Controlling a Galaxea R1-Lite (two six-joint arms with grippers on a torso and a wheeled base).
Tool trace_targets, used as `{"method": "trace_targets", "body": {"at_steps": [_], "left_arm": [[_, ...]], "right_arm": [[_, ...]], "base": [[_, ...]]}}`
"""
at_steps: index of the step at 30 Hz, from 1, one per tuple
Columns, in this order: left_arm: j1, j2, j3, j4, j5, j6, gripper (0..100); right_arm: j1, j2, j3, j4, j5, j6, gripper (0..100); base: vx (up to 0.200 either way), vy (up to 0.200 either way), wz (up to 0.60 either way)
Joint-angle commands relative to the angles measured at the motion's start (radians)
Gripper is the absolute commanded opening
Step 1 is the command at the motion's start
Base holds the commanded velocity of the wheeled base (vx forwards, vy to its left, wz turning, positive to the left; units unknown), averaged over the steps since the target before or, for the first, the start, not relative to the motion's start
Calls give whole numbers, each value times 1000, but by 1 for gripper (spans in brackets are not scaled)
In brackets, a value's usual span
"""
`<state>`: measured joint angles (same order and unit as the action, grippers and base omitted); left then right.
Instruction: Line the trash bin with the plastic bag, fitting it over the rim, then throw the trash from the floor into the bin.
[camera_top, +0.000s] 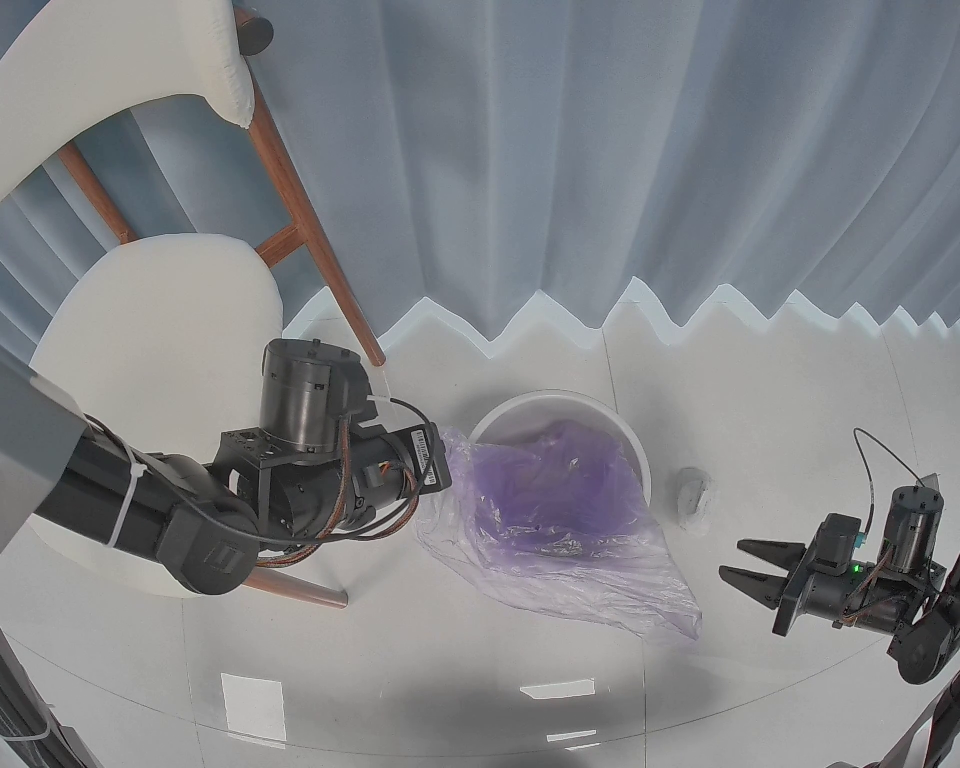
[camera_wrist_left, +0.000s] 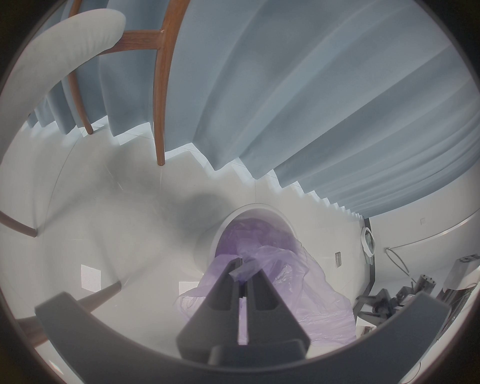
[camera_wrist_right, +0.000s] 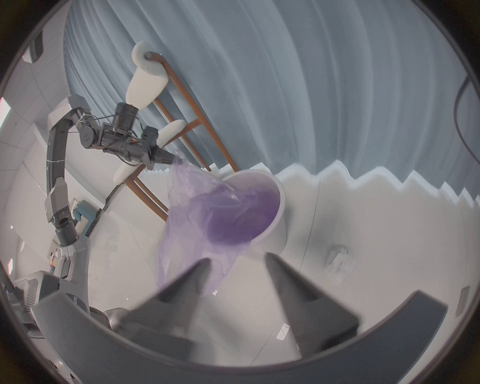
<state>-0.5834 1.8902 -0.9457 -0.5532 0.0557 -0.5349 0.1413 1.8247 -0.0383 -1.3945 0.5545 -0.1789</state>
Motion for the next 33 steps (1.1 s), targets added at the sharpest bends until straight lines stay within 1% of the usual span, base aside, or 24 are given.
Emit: {"method": "trace_targets", "body": {"at_steps": [1,4,5,8,10,12,20,24,33], "left_arm": [[-1,17,-7,-2,3,0,0],[-1,24,-8,-5,3,0,0],[-1,26,-8,-5,3,0,0],[-1,27,-13,-5,3,0,0],[-1,27,-15,-4,3,0,0],[-1,29,-19,-4,3,0,0],[0,27,-27,-1,3,0,0],[0,27,-28,-4,3,0,0],[0,26,-28,-5,3,-2,0]], "right_arm": [[12,-84,38,5,2,-7,100],[26,-84,38,8,2,-14,100],[57,-82,38,8,2,-16,100],[104,-74,38,12,4,-22,100],[121,-68,38,15,4,-27,100],[143,-35,38,15,4,-57,100],[149,56,37,15,4,-108,100],[149,94,18,14,4,-108,100],[138,176,-115,14,4,-102,100]], "base": [[0,0,0],[0,0,0],[0,0,0],[0,0,0],[0,0,0],[0,0,0],[0,0,0],[0,0,0],[0,0,0]]}}
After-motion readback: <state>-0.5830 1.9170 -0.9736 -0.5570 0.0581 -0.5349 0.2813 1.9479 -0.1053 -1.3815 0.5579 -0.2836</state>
